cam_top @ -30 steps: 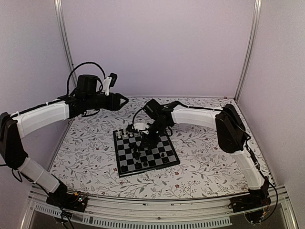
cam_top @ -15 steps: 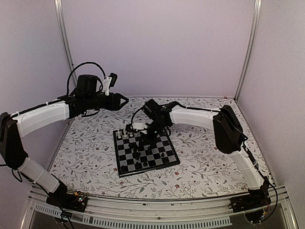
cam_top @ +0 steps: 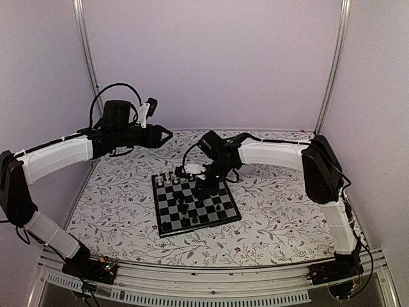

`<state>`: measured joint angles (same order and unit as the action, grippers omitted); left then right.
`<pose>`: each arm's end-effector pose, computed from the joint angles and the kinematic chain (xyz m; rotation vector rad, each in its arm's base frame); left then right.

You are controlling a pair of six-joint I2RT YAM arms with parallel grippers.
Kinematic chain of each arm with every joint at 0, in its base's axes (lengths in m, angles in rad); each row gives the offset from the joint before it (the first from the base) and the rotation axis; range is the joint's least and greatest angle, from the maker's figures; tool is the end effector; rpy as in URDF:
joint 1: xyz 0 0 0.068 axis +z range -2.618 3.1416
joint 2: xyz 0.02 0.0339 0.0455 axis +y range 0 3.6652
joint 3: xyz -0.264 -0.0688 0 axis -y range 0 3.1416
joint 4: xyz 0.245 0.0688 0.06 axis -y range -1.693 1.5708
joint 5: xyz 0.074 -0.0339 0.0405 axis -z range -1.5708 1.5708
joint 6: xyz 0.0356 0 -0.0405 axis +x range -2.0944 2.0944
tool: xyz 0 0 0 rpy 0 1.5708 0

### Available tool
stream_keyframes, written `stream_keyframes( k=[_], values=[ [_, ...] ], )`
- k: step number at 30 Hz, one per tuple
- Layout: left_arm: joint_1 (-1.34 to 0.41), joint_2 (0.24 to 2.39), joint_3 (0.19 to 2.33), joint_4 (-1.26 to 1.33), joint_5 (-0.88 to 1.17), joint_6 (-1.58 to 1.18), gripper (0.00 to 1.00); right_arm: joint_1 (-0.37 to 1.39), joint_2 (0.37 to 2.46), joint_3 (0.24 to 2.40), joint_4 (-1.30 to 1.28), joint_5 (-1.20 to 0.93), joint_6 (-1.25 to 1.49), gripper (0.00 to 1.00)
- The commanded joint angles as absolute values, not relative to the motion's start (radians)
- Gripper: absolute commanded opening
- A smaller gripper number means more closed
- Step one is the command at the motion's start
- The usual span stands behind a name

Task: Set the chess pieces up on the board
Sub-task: Pick up the chess piece from the chessboard, then place the chess piece on the chessboard.

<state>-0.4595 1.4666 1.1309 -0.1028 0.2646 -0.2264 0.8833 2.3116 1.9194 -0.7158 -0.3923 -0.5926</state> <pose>0.3022 -0.1599 0.3060 0.4118 2.0221 -0.6972 0.3038 0.3914 0.1745 -1.8928 1.8954 0.6174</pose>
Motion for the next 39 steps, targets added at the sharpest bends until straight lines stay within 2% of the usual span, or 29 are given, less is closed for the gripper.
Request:
stream_keyframes(
  k=[1,7,13,39],
  values=[
    [-0.445,1.457,1.151,-0.099,0.282,-0.235,0.57,0.888,2.166,1.809,-0.675,-0.373,-0.621,0.0],
    [-0.446,1.462,1.151,-0.1,0.283,-0.236,0.57,0.888,2.087,1.652,-0.664,-0.386,-0.64,0.0],
    [-0.446,1.466,1.15,-0.1,0.283,-0.237,0.57,0.889,2.065,1.588,-0.661,-0.389,-0.648,0.0],
    [-0.445,1.473,1.15,-0.101,0.282,-0.235,0.57,0.889,2.147,1.615,-0.67,-0.398,-0.655,0.05]
  ],
)
